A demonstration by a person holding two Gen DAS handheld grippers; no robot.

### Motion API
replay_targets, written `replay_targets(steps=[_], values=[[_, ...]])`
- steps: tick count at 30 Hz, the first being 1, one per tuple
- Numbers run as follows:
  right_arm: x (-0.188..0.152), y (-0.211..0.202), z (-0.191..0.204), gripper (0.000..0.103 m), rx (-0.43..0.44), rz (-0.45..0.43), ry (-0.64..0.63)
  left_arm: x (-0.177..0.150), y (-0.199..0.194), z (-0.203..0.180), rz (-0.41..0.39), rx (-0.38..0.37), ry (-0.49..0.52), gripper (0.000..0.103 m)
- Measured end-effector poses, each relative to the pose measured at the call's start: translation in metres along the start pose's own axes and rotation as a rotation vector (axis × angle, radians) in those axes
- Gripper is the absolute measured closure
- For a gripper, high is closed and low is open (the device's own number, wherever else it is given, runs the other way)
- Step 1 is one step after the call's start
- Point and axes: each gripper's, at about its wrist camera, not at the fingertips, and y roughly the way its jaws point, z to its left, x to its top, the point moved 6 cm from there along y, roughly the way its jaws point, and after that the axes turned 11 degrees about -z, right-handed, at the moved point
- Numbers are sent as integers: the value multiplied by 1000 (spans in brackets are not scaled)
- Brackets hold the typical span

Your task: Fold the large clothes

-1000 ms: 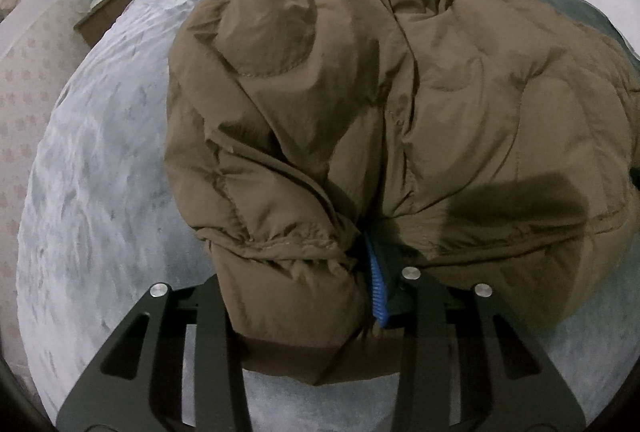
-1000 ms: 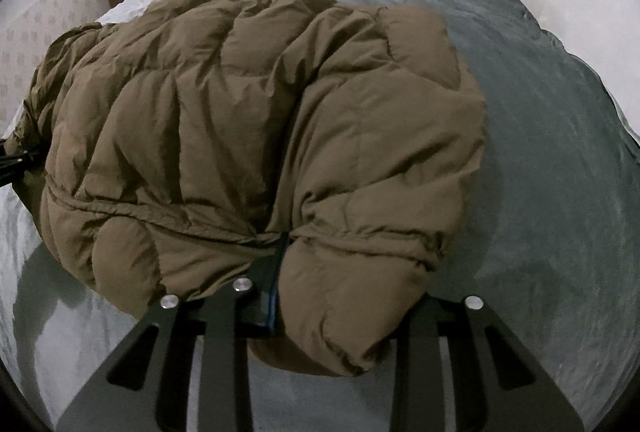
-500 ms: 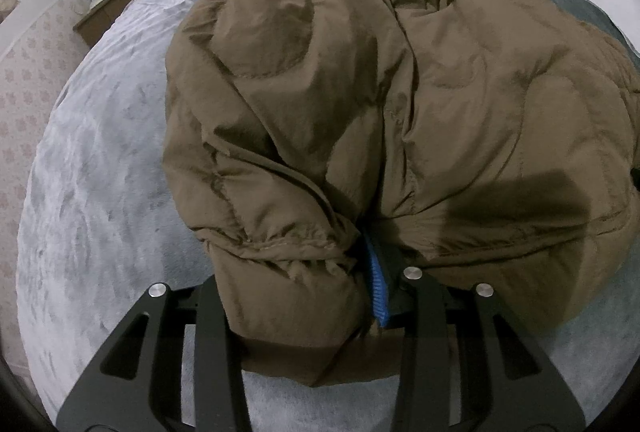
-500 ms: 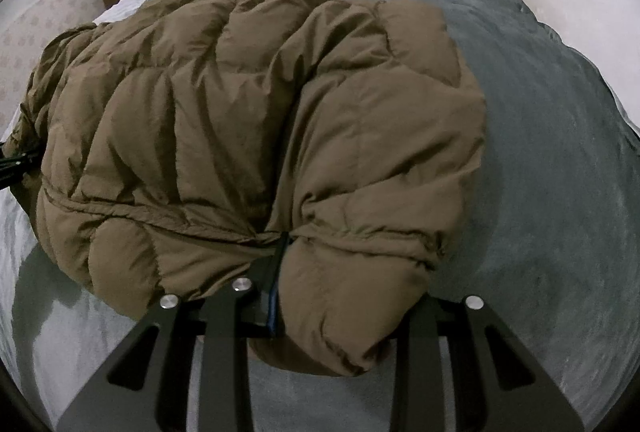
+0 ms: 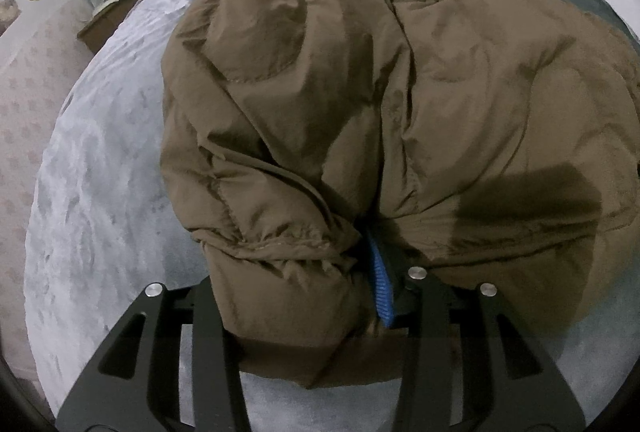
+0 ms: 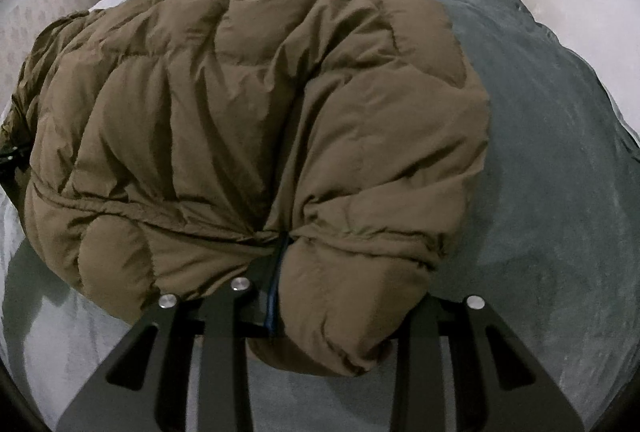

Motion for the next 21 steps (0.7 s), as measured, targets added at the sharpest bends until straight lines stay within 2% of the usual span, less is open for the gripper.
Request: replay_targets(steps=[7, 10, 14, 21], values=[[2, -1, 6, 71, -21, -7, -17, 0, -3, -2, 2, -10, 19, 62], [5, -10, 16, 73, -66, -44, -105, 4, -12, 1, -8, -9, 6, 70], [17, -24, 20, 75, -96, -79, -164, 12, -34, -4, -50, 14, 42, 80], [32, -62, 24, 80, -137, -173, -210, 8, -65, -12, -101, 25, 42, 84]])
